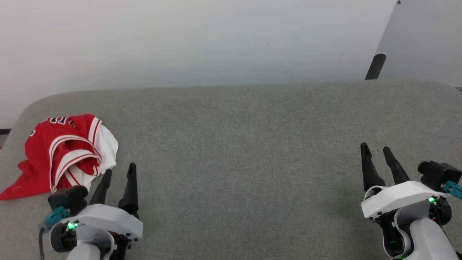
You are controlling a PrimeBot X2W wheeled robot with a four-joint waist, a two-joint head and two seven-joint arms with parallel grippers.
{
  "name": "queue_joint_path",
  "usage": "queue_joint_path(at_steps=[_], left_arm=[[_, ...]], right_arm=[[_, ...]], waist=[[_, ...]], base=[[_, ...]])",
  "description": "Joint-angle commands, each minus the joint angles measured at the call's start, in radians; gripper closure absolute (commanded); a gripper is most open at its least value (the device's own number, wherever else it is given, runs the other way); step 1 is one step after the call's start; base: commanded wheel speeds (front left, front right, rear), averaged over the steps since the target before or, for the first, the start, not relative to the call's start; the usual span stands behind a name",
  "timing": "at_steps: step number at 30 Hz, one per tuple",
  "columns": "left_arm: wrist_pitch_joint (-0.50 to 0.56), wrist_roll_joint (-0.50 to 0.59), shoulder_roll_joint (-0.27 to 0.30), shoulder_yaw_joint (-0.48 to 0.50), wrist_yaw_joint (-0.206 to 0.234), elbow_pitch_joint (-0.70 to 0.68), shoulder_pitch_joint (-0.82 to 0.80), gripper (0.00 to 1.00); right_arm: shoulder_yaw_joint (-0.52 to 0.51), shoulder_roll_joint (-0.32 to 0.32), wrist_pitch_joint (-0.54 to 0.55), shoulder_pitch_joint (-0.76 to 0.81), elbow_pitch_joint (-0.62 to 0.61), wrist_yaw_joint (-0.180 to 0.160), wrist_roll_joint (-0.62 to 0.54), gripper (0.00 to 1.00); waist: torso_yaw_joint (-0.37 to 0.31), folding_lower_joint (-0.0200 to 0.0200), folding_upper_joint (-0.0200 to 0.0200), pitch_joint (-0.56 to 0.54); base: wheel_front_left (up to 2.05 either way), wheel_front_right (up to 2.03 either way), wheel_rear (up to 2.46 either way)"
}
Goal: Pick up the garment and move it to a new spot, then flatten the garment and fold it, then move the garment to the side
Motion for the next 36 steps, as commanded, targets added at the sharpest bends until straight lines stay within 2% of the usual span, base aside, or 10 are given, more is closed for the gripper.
queue_joint_path(at_steps=[1, 12, 36], left_arm=[[-0.009, 0.030, 0.012, -0.001, 0.001, -0.003, -0.027, 0.00], [-0.036, 0.141, 0.024, -0.009, 0.003, 0.018, -0.031, 0.00], [-0.086, 0.302, 0.031, 0.002, -0.025, 0.087, -0.051, 0.00]], right_arm=[[-0.003, 0.001, -0.009, -0.024, -0.005, 0.001, -0.036, 0.00], [-0.012, 0.005, -0.037, -0.036, 0.006, 0.001, -0.167, 0.00], [-0.030, 0.006, -0.087, -0.057, 0.036, 0.001, -0.317, 0.00]], waist=[[-0.001, 0.0000, 0.0000, 0.000], [-0.005, 0.0000, 0.0000, -0.009], [-0.013, 0.0000, 0.0000, -0.012]], base=[[0.00, 0.00, 0.00], [0.00, 0.00, 0.00], [0.00, 0.00, 0.00]])
